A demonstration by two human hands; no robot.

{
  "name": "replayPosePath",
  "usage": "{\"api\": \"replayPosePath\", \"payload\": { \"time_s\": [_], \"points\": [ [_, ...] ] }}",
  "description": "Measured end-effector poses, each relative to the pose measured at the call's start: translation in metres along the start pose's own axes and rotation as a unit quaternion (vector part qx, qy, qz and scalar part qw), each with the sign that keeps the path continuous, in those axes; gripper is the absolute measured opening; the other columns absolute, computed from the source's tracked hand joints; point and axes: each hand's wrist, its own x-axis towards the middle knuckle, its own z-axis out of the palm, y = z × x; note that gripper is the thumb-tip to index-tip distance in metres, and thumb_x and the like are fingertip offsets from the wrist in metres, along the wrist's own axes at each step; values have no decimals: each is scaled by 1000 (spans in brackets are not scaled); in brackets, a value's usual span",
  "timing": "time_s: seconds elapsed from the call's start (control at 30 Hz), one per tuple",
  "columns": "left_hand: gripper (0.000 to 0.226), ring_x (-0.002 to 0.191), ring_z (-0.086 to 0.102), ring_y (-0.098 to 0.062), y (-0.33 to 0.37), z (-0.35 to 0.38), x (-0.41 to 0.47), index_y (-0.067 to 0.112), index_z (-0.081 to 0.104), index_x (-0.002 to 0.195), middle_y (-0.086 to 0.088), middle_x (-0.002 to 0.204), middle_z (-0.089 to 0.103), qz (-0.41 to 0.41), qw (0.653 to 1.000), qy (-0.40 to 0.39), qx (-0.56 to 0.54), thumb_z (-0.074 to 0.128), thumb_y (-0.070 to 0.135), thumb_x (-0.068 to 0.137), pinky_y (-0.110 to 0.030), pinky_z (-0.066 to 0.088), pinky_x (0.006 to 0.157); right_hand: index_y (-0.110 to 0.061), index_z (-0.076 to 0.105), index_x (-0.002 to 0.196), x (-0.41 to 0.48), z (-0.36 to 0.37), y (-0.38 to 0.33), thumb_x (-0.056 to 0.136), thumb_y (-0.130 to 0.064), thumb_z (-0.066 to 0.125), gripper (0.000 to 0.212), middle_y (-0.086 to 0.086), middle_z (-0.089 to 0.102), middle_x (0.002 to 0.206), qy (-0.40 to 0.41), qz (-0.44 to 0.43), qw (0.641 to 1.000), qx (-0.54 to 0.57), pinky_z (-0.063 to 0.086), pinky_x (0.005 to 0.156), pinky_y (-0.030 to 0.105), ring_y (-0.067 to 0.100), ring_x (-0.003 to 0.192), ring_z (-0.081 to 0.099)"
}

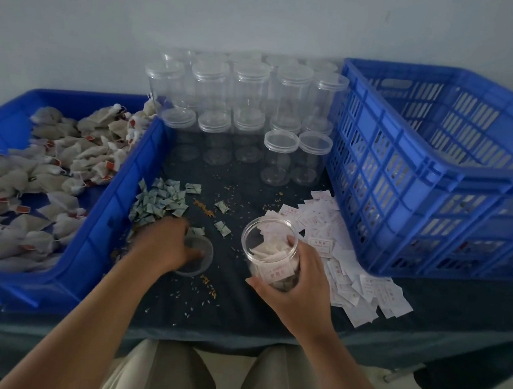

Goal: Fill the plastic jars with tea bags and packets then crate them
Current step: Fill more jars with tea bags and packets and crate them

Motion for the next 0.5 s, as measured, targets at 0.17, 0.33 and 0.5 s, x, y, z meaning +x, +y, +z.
{"api": "replayPosePath", "payload": {
  "time_s": [0.17, 0.33, 0.5],
  "points": [
    [72, 117, 63, -22, -1, 3, -3, 30, 55, 141, 2, 134, 64, 4, 998, 23, -56, 80, 63, 82, -36, 49, 83, -43, 47, 132, 0, -1, -1, 65, -70, 86, 82, -30, 54, 122, -12, -2, 1000, -5, 44, 90, 4, -6, 116, 55],
    [32, 82, 67, -14, -1, -7, -4, 32, 66, 98, 5, 92, 69, 7, 986, 21, -165, 75, 60, 87, -39, 61, 76, -34, 52, 131, 1, -1, 1, 66, -69, 87, 82, -25, 57, 120, -23, -4, 1000, 0, 44, 90, 6, -4, 115, 56],
    [33, 82, 68, -24, 19, -26, -26, 27, 65, 92, 2, 86, 70, 109, 916, 50, -383, 62, 59, 93, -36, 51, 72, -34, 54, 131, 2, -1, 0, 68, -68, 89, 79, -26, 62, 119, -62, -13, 998, 22, 50, 87, 9, -2, 112, 62]
  ]
}}
